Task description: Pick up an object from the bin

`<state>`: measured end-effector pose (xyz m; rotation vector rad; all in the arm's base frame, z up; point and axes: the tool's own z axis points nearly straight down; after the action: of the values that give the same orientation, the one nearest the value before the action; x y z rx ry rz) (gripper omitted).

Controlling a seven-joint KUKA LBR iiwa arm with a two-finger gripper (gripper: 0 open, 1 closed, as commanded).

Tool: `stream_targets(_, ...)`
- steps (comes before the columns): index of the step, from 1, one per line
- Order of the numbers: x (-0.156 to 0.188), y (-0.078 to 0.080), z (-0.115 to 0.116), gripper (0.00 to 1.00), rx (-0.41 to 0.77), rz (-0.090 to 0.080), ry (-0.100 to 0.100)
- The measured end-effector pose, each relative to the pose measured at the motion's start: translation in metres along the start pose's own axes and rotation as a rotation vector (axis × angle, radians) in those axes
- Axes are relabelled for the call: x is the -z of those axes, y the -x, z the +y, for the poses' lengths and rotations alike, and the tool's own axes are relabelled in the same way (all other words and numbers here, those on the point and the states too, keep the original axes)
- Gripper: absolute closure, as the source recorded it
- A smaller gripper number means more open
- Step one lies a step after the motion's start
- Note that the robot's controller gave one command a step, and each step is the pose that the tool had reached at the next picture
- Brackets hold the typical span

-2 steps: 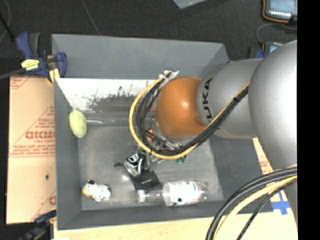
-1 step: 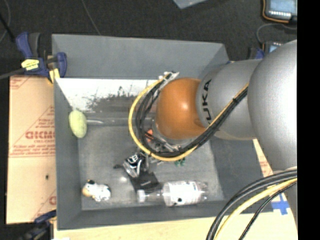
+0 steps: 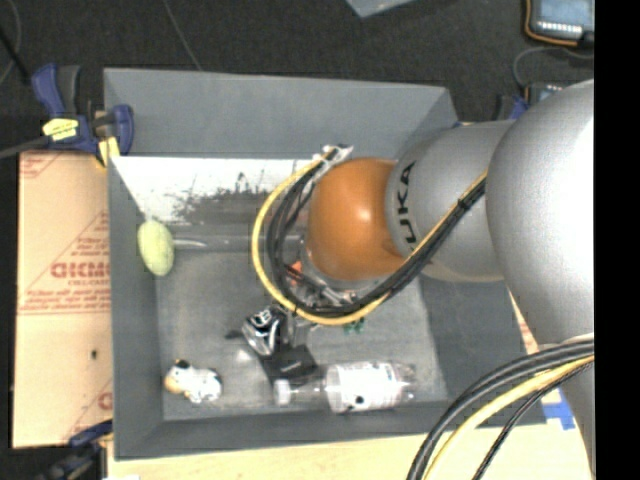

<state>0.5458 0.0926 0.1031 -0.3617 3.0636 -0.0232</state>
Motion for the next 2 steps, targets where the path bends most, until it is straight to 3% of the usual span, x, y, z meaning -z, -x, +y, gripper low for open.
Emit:
stream_targets(1, -0.002, -0.002, 0.002, 1.0, -0.001, 0.002, 0.0)
stream_targets(2, -0.014, 0.003, 0.003, 1.0, -0.017, -0.01, 0.0)
